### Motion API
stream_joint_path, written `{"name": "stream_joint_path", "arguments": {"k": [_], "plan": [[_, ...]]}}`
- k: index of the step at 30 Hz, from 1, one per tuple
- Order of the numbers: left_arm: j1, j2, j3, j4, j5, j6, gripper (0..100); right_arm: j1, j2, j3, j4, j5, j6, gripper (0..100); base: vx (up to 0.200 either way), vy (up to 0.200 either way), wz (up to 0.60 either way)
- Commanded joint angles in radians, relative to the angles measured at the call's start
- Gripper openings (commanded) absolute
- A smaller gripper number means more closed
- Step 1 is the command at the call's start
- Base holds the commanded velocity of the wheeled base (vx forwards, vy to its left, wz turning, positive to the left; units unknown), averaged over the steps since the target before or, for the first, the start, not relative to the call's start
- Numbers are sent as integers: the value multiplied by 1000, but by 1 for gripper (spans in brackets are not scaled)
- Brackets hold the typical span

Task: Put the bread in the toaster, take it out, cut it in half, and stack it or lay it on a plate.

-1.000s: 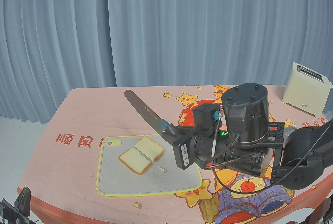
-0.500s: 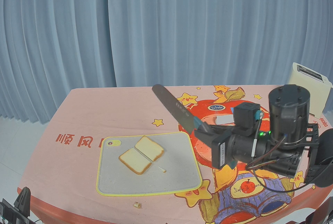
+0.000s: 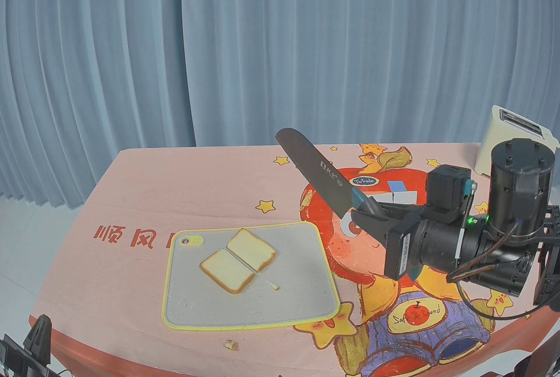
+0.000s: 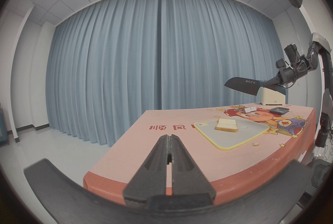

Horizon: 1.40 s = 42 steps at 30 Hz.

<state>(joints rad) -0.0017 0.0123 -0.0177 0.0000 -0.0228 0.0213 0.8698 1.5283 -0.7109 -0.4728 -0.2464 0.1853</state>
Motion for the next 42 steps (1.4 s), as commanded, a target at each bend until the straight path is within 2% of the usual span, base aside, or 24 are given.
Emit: {"name": "stream_joint_path", "arguments": {"k": [1,5,10,27,42], "plan": [[0,6,16,0,0,0,0,8,-10,8,0,-2,-1,0,0,0,0],[0,6,16,0,0,0,0,12,-20,5,0,-22,-3,0,0,0,0],[0,6,16,0,0,0,0,23,-14,2,-1,-88,-1,0,0,0,0],[0,6,16,0,0,0,0,-9,12,-21,-1,-142,9,0,0,0,0],[0,6,16,0,0,0,0,-75,19,-30,-23,-140,3,0,0,0,0]]}}
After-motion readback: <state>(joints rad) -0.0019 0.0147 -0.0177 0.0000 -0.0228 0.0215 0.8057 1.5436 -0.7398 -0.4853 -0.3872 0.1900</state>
